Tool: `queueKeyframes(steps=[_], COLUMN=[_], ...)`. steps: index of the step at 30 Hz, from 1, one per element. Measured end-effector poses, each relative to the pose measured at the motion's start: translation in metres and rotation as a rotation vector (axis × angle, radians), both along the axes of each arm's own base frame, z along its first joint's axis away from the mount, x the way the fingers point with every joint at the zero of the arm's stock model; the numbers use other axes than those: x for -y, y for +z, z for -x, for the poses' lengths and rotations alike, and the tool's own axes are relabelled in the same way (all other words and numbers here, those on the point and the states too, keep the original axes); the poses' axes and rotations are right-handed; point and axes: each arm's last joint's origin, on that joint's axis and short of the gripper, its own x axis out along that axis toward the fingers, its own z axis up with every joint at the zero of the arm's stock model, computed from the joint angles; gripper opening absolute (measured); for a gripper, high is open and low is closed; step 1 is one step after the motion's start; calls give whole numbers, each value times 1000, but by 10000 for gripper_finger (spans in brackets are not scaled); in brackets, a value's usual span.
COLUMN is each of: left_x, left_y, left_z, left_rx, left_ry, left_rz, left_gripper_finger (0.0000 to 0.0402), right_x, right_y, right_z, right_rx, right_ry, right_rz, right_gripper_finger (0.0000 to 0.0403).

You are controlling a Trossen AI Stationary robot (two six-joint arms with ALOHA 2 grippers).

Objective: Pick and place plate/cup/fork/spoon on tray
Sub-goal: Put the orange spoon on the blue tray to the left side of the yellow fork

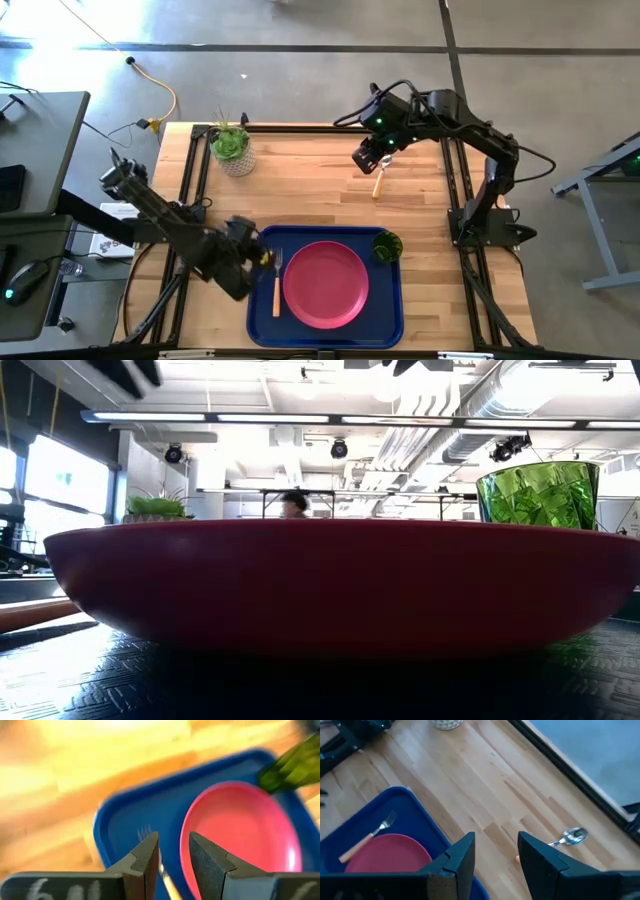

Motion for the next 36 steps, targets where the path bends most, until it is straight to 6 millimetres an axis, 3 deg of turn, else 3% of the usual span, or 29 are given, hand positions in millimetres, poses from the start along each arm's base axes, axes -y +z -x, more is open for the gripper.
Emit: queueKeyframes(steps=[7,15,25,36], left_x=[-38,-80,-114,-136], left_y=[35,58,68,73], left_z=[11,21,25,29], left_rx=[79,77,17,-54], left_ry=[-60,-54,-38,-64], left_rz=[-142,-215,-295,-322], left_gripper_finger=[99,99,99,100], right_x=[4,17,18,14], right_y=[0,-18,-50,-89], right_z=[12,39,68,63], right_rx=[-36,-125,-194,-275], right_ry=[38,-55,-250,-368], right_rz=[67,44,-57,-142], right_gripper_finger=[140,140,140,142])
